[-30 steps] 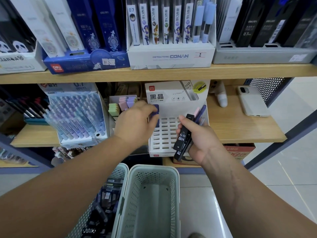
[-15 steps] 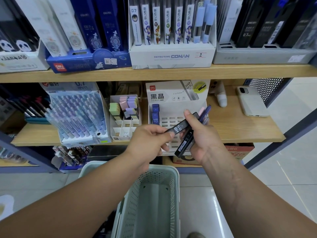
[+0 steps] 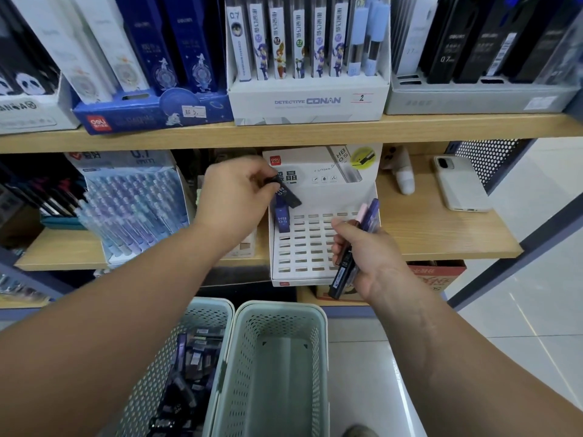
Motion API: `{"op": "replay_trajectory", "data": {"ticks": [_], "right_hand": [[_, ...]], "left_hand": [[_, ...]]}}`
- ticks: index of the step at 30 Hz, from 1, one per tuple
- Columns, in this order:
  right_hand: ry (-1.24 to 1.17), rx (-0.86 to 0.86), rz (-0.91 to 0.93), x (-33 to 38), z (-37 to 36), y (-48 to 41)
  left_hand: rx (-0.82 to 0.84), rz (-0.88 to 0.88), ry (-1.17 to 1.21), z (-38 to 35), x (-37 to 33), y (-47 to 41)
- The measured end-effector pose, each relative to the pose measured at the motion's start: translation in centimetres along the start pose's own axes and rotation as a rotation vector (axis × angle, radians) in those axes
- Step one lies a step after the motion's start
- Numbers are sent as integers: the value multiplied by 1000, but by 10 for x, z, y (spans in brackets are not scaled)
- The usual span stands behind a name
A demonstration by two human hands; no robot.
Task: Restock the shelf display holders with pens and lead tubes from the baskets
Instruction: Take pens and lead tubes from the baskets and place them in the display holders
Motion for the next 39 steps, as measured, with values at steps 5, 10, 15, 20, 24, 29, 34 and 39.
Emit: {"op": "replay_trajectory", "data": {"ticks": [5,10,15,20,24,29,34,39], "right_hand": [[20,-23,5,0,3,-1],[38,-26,10,1,3,-2],[48,-32,3,-1,4,-4],[51,-24,8,-1,3,-4],[-2,14,-23,-2,-2,-2],[-132,89,-57,1,-13,4],[-194,149,-66,5,-22,8],[-91,262,-38,5,-32,12]], "left_hand": [[93,-178,-180,-20,-9,-12],[163,-180,-213,-39,-2,-17],[187,-175,-232,-47,3,-20],[173,-262,-262,-50,-3,-20],[191,-345,-369,-57,-6,-15],[308,-274,-460,-67,1,-11],[237,-280,-311,-53,-24,10],[239,176,318,-63,-10,47]]}}
Point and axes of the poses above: each hand's wrist, its own y-axis away from the middle knuckle, its own z-axis out of the back of the hand, x = y × z, the point moved 8 cm from there along -y, towards the middle knuckle, and after that the axes turned 4 degrees about y, right-handed, at the moved point
